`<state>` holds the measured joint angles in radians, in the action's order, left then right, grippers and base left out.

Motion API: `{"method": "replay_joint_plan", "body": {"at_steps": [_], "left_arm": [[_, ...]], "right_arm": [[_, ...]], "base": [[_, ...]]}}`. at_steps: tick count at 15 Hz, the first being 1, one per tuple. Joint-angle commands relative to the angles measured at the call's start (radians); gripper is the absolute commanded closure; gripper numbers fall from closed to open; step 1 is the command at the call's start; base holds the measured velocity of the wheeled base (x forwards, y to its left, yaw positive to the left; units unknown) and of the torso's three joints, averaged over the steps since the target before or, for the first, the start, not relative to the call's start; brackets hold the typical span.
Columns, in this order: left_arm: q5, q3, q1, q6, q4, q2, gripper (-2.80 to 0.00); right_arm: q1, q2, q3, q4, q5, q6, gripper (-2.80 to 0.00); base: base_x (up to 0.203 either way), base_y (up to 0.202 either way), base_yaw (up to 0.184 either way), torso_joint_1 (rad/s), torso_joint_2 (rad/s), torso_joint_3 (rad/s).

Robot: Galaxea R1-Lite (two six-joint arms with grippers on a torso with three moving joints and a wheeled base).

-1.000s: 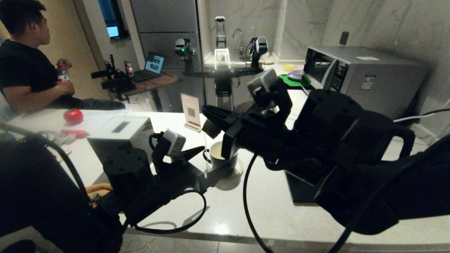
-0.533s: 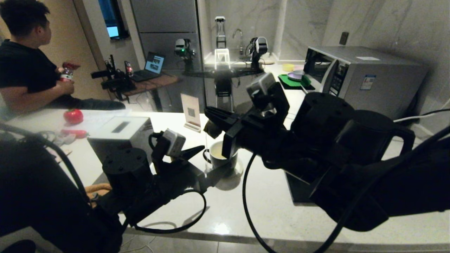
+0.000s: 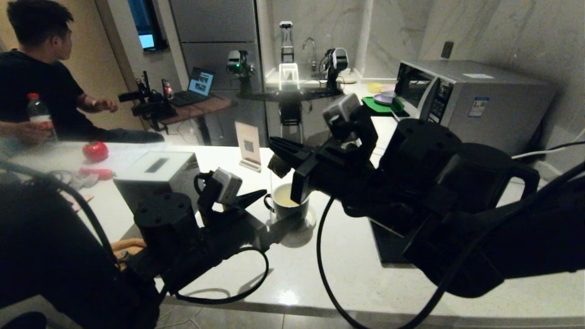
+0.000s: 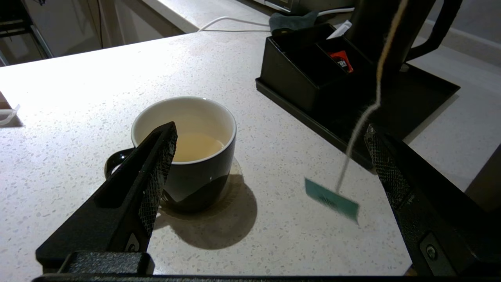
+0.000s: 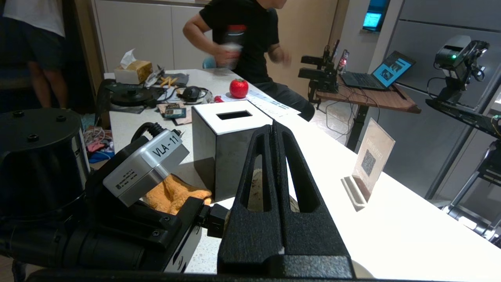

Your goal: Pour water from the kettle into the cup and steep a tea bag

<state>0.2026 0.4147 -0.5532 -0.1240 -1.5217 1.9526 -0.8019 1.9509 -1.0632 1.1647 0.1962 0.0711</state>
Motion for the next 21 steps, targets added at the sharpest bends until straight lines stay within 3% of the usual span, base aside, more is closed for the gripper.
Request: {"method": "replay_joint_plan", "body": {"at_steps": [1, 5, 6, 21], "left_arm": [[0.001, -0.001, -0.001, 0.000, -0.048, 0.002, -2.80], [0.003, -0.002, -0.002, 0.000, -0.048, 0.002, -2.80], [0.003, -0.002, -0.002, 0.001, -0.048, 0.002, 0.00], [0.003, -0.002, -0.001, 0.000, -0.048, -0.003, 0.00]], "right_arm": [[-0.002, 0.000, 0.002, 0.007, 0.002, 0.001, 0.00], [-0.002, 0.000, 0.003, 0.007, 0.002, 0.001, 0.00], [-0.002, 0.000, 0.004, 0.007, 0.003, 0.002, 0.00], [-0.002, 0.000, 0.014, 0.009, 0.002, 0.003, 0.00]], "base": [[0.000, 0.000, 0.000, 0.000, 0.00, 0.000], [0.000, 0.000, 0.000, 0.000, 0.00, 0.000], [0.000, 0.000, 0.000, 0.000, 0.00, 0.000], [0.000, 0.000, 0.000, 0.000, 0.00, 0.000]]}}
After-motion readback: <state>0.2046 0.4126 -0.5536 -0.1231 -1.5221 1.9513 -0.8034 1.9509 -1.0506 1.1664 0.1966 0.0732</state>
